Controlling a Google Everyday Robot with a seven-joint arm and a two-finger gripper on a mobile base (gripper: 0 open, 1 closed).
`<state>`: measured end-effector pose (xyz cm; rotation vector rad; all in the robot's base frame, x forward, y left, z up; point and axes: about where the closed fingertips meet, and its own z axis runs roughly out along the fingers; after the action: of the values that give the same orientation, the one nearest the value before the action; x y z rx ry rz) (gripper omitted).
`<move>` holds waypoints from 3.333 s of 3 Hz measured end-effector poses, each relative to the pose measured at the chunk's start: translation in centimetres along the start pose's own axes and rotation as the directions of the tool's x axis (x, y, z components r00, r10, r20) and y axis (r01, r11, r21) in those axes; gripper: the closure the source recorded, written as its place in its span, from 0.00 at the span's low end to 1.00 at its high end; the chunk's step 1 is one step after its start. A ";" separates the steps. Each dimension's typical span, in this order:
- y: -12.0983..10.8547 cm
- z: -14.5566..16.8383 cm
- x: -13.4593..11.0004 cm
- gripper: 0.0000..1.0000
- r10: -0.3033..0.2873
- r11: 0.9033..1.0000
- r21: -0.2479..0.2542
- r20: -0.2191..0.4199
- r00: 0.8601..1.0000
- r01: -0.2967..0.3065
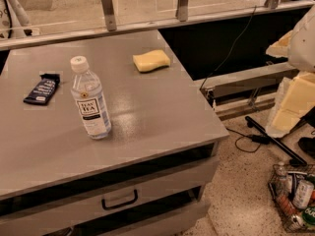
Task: Move blue plastic bottle near sponge
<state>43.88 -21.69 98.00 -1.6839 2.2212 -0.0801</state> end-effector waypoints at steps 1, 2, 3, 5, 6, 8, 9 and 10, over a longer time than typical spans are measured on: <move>-0.2 0.2 0.0 0.00 0.059 0.998 0.006 0.101 0.993 -0.060; -0.8 2.5 1.6 0.00 0.155 0.987 0.004 0.275 0.949 -0.162; -1.6 4.7 1.2 0.00 0.173 0.979 0.017 0.462 0.870 -0.204; -0.6 4.3 -3.1 0.00 0.145 0.973 0.011 0.750 0.645 -0.232; -0.4 3.3 -4.2 0.00 0.142 0.973 0.004 0.778 0.612 -0.231; 0.4 4.5 -6.0 0.00 0.153 0.971 -0.012 0.799 0.581 -0.239; 1.9 6.2 -8.5 0.00 0.164 0.970 -0.040 0.834 0.527 -0.240; 3.5 8.0 -11.2 0.00 0.147 0.978 -0.049 0.855 0.497 -0.204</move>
Offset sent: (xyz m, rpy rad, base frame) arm 0.0346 0.0087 -0.0102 0.9081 -0.2167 -0.1283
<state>45.76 -8.79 92.32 -1.0464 1.5366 0.6196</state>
